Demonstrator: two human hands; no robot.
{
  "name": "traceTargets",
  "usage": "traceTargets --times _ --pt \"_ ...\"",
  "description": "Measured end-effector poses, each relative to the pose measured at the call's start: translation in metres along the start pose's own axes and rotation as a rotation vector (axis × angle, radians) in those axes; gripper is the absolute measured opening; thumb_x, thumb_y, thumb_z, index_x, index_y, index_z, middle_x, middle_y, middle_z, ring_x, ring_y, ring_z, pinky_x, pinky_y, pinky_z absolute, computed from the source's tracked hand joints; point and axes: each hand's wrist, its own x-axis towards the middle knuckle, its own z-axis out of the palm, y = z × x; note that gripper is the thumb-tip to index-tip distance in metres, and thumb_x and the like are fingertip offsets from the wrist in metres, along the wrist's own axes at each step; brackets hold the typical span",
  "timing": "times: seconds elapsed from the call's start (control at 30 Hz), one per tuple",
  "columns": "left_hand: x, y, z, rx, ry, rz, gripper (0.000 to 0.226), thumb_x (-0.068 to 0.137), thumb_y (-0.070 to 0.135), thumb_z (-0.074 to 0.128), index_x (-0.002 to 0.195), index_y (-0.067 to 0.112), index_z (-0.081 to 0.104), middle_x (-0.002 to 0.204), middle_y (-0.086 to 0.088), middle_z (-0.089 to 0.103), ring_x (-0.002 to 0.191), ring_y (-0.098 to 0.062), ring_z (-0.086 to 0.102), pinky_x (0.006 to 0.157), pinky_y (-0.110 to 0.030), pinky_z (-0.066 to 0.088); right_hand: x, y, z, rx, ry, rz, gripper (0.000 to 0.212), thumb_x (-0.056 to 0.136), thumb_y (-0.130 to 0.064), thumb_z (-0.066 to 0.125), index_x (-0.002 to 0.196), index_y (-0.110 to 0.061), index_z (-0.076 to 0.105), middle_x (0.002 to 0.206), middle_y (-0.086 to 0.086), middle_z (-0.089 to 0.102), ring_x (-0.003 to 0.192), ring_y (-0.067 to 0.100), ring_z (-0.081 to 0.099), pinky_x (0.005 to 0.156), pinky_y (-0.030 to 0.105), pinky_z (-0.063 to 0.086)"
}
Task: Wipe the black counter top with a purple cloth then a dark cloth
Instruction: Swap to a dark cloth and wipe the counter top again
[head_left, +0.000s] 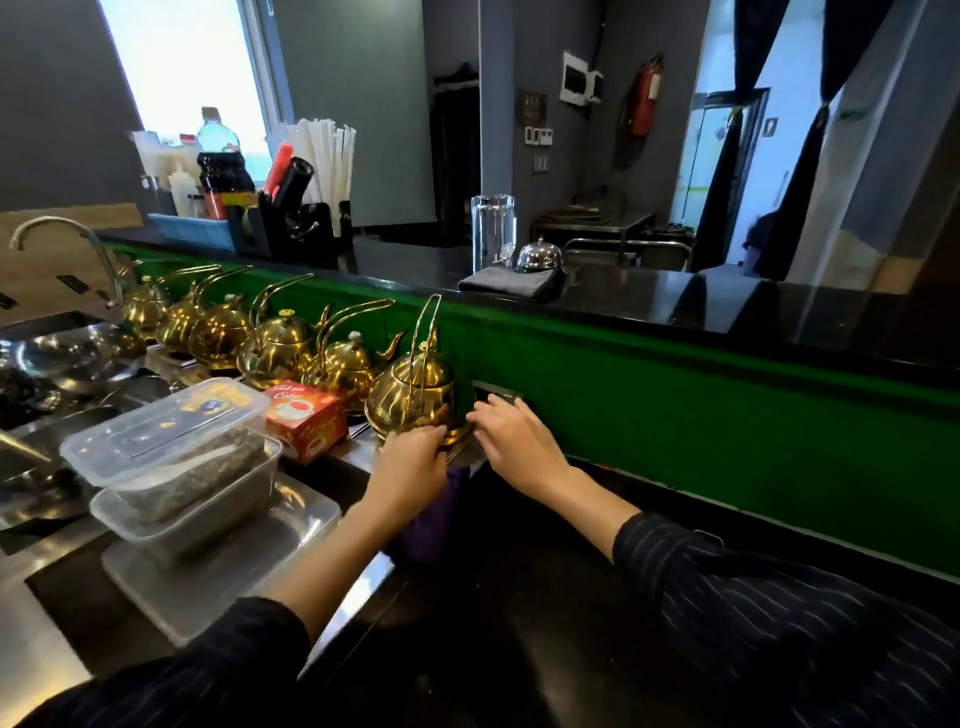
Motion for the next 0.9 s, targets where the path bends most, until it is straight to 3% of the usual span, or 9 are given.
traceTargets --times 0.13,0.3,0.4,0.57,0.67,0.73,0.9 --pt "0.051 0.035 -0.019 -0.085 0.01 0.134 0.049 0.086 0.006 0.052 0.135 0.004 0.048 0.137 -0.012 0.052 0.128 -0.024 0.048 0.108 -0.035 0.038 0.024 0.025 -0.051 -0.078 0.125 0.025 0.037 0.098 -0.012 0.047 0.134 -0.009 0.055 0.147 0.007 0.048 0.145 0.023 0.03 0.118 0.039 0.016" --pt "0.128 0.067 -0.03 -0.032 0.067 0.153 0.064 0.086 0.005 0.051 0.146 0.004 0.028 0.152 -0.014 0.03 0.142 -0.024 0.026 0.114 -0.033 0.025 0.06 0.058 -0.097 -0.208 0.215 0.085 0.045 0.098 -0.016 0.049 0.142 -0.008 0.045 0.153 0.009 0.038 0.146 0.023 0.025 0.118 0.039 0.017" --pt "0.175 0.066 -0.031 0.069 0.056 0.161 0.072 0.084 0.002 0.054 0.147 0.001 0.02 0.155 -0.016 0.019 0.145 -0.027 0.014 0.116 -0.035 0.019 0.086 0.076 -0.112 -0.257 0.188 0.14 0.054 0.098 -0.022 0.051 0.147 -0.007 0.035 0.159 0.011 0.026 0.149 0.025 0.017 0.119 0.042 0.016" --pt "0.243 0.042 -0.029 0.333 -0.114 0.169 0.085 0.082 0.012 0.06 0.15 0.004 0.009 0.158 -0.015 0.004 0.147 -0.029 0.001 0.118 -0.046 0.018 0.131 0.091 -0.113 -0.307 0.042 0.159 0.072 0.098 -0.034 0.052 0.154 -0.007 0.017 0.163 0.012 0.005 0.151 0.027 0.005 0.119 0.047 0.014" --pt "0.258 0.028 -0.018 0.366 -0.2 0.168 0.076 0.084 0.016 0.06 0.148 0.007 0.02 0.156 -0.013 0.019 0.144 -0.027 0.018 0.115 -0.045 0.024 0.153 0.094 -0.1 -0.323 -0.108 0.171 0.074 0.098 -0.039 0.05 0.154 -0.006 0.014 0.163 0.012 0.005 0.15 0.027 0.006 0.119 0.048 0.014" --pt "0.261 0.021 -0.006 0.372 -0.159 0.173 0.066 0.084 0.018 0.061 0.143 0.009 0.031 0.149 -0.011 0.036 0.137 -0.025 0.035 0.111 -0.042 0.03 0.158 0.097 -0.089 -0.319 -0.154 0.17 0.068 0.099 -0.038 0.049 0.151 -0.005 0.02 0.16 0.014 0.019 0.148 0.028 0.016 0.117 0.047 0.019" --pt "0.253 0.019 -0.003 0.341 -0.029 0.195 0.062 0.084 0.013 0.062 0.141 0.013 0.039 0.142 -0.009 0.048 0.127 -0.025 0.048 0.105 -0.039 0.04 0.147 0.099 -0.078 -0.315 0.02 0.109 0.046 0.097 -0.031 0.054 0.135 -0.007 0.045 0.139 0.011 0.05 0.131 0.027 0.044 0.104 0.039 0.036"
